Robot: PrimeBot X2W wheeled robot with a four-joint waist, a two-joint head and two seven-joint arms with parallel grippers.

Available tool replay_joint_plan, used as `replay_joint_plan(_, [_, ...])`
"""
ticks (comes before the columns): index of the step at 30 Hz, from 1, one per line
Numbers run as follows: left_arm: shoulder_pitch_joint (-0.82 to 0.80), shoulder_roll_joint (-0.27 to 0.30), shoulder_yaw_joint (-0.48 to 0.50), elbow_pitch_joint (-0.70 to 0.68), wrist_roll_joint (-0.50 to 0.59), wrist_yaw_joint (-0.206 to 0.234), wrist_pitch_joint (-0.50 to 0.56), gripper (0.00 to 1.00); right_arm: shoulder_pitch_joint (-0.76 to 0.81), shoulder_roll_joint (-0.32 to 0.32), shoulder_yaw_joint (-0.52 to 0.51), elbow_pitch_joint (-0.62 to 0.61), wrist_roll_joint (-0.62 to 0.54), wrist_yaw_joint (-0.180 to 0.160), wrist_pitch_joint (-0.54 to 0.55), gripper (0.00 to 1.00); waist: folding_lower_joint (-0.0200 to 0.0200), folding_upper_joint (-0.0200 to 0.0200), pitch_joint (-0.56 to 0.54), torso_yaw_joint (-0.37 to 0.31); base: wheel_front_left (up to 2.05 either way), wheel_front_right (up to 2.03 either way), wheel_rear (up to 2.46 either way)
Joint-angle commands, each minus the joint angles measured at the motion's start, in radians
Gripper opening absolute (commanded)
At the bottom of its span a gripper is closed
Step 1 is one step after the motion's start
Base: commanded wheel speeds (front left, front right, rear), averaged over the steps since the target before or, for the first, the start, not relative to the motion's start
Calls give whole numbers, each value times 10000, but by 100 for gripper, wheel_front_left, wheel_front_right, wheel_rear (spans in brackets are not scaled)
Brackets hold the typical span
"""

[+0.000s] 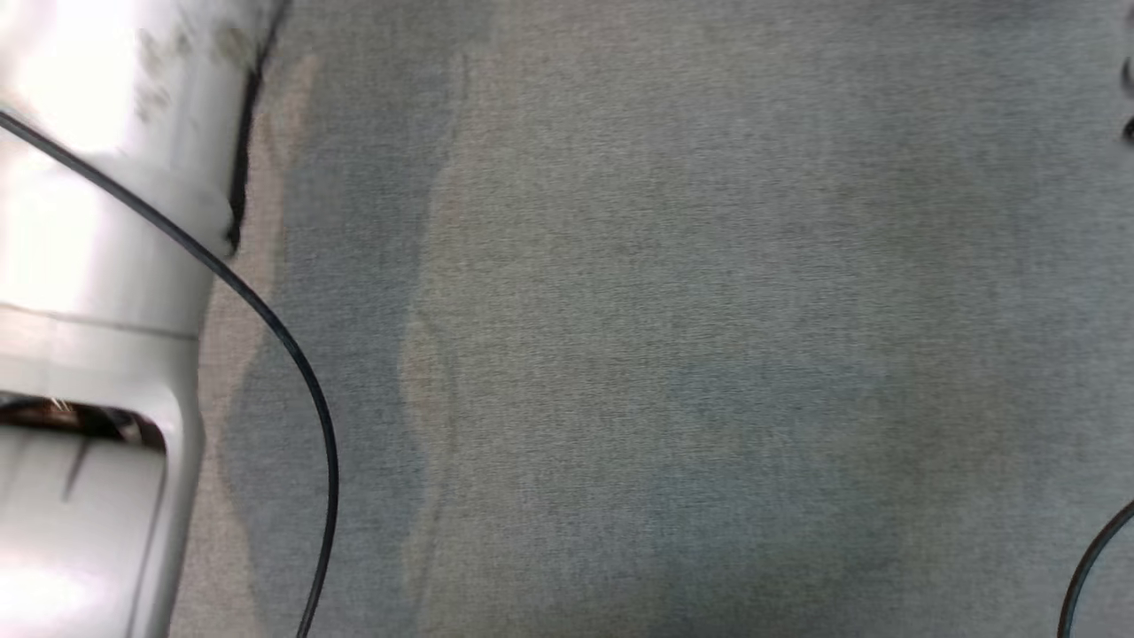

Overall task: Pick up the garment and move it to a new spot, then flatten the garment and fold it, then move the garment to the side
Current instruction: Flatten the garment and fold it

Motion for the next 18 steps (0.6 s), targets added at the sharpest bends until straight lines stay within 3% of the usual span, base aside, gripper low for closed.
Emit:
replay_joint_plan(1, [304,75,-112,255,153,-153,-87,0,333,-121,286,149,155,3,-151,0,0,0,105,213,0,0,0])
replay_joint_plan(10, [2143,315,-832,1717,648,-878,-246,0,2171,-329,1602,794,1363,2,-331,0,0,0,-600,354,0,0,0])
replay_joint_plan(18, [3544,663,-1647,2717,1288,-1139,-220,0,3363,-297,2424,1281,2177,2,-72,0,0,0,-1634,344,0,0,0])
